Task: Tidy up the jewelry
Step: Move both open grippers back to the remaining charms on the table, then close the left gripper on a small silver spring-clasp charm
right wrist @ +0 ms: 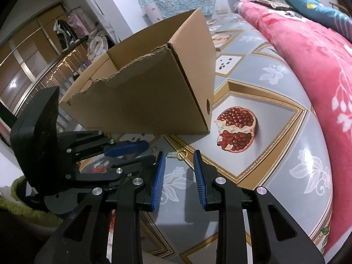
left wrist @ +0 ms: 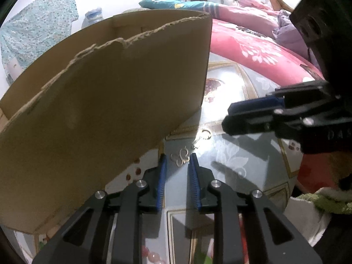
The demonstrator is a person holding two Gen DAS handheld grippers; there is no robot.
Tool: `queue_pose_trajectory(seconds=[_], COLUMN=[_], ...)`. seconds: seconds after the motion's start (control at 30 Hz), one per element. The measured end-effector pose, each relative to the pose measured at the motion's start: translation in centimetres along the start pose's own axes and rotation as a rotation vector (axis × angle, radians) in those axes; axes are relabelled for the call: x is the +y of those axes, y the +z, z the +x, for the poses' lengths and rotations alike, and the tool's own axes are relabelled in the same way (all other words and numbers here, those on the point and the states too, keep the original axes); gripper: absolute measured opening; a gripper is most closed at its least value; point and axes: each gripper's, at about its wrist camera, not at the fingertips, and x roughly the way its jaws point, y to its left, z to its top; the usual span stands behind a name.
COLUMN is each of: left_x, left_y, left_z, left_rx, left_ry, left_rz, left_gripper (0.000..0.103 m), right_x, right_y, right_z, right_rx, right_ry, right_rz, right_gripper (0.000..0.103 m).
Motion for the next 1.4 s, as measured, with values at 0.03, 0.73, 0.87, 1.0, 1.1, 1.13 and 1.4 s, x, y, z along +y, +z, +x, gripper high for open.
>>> queue_pose_trajectory(seconds=[0.03, 0.73, 0.87, 1.0, 1.1, 1.13, 1.4], left_x=[0.0, 0.2, 0.1, 0.5, 0.5, 0.4, -1.8], left_y=[0.1, 0.2, -0.2, -0.9, -0.7, -0.6, 0.9], left_z=[0.1, 0.2, -0.2, -0.7, -1.8, -2.1, 0.3], left_rx=[-0.003, -0.006, 0.004, 0.020, -0.033, -0.052, -0.042], left_ry=[-0.004, -0.004, 0.022, 0.072, 0.066, 0.045, -0.015], left_rz=[0.002, -0.002, -0.005, -0.025, -0.033, -0.036, 0.063], left_gripper=[0.021, 0.006, 0.006, 0.006, 0.006, 0.006, 0.011], right_x=[0.0, -0.2, 0.2, 0.5, 0.5, 0.4, 0.2], right_y=[0.0, -0.1, -0.3, -0.3, -0.2, -0.2, -0.1], right_z=[0.0, -0.2, -0.1, 0.1, 0.2, 0.2, -0.3], right_rx=[0.000, -0.004, 0.000, 0.005, 0.000, -0.001, -0.013], right_ry=[0.000, -0.001, -0.023, -0.027, -0.028, -0.031, -0.053], right_rz=[0.002, 0.003, -0.026, -0.032, -0.028, -0.024, -0.020], right_gripper=[0.026, 0.026, 0.026, 0.026, 0.026, 0.026, 0.026])
